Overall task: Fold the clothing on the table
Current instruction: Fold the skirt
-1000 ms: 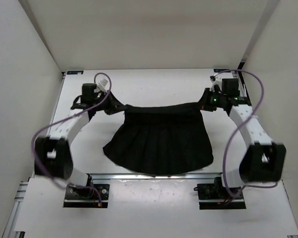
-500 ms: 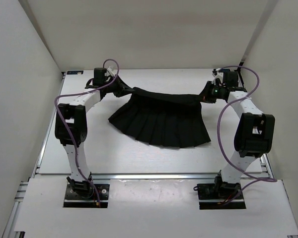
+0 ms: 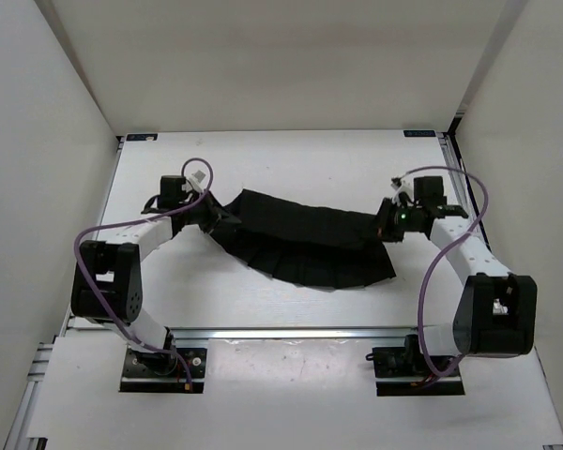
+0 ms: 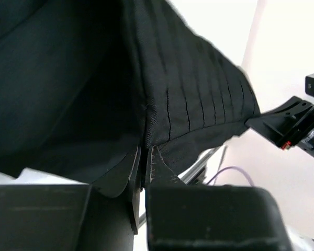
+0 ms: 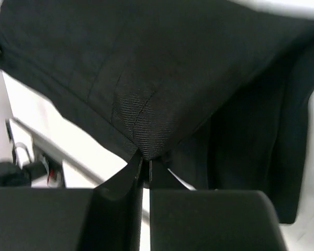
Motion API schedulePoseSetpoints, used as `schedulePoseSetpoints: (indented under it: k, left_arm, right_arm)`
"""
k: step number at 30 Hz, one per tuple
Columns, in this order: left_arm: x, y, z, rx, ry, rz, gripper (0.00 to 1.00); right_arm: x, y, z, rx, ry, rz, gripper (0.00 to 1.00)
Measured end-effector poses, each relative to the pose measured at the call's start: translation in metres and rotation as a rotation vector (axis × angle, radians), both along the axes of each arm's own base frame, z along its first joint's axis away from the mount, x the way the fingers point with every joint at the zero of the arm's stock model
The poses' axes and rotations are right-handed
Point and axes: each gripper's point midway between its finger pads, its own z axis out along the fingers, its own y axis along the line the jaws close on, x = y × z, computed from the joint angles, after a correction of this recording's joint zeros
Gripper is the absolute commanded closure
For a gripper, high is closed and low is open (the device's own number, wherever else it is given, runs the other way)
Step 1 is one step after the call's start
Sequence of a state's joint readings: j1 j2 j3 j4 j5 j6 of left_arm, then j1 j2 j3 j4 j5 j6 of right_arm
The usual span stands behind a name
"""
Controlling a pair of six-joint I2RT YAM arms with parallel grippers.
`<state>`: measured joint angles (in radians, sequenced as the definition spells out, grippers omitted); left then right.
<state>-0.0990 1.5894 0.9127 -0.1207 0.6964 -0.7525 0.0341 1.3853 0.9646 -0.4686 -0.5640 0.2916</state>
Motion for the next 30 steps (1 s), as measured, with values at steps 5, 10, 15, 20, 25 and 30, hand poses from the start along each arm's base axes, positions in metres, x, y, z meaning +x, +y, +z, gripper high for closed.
schedulePoseSetpoints:
  k: [5, 10, 15, 20, 25, 30]
  left_arm:
    - [-0.036, 0.000, -0.043, 0.092, 0.098, -0.034, 1.00]
    - [-0.044, 0.007, -0.062, 0.170, 0.122, -0.042, 1.00]
    - [-0.038, 0.016, -0.076, 0.232, 0.152, -0.027, 1.00]
    - [-0.025, 0.017, -0.071, 0.281, 0.137, -0.033, 0.94]
    - [-0.004, 0.024, -0.064, 0.344, 0.102, -0.001, 0.55]
    - [0.028, 0.042, -0.039, 0.376, 0.041, 0.088, 0.53]
  right_arm:
    - [-0.065, 0.011, -0.045, -0.005, 0.226, 0.036, 1.00]
    - [-0.106, 0.030, -0.059, -0.029, 0.342, 0.131, 1.00]
    - [-0.132, 0.047, -0.060, -0.044, 0.385, 0.242, 1.00]
    - [-0.153, 0.057, -0.064, -0.056, 0.430, 0.336, 0.86]
    - [-0.184, 0.048, -0.070, -0.121, 0.551, 0.404, 0.46]
    - [-0.166, 0.040, -0.036, -0.124, 0.492, 0.353, 0.59]
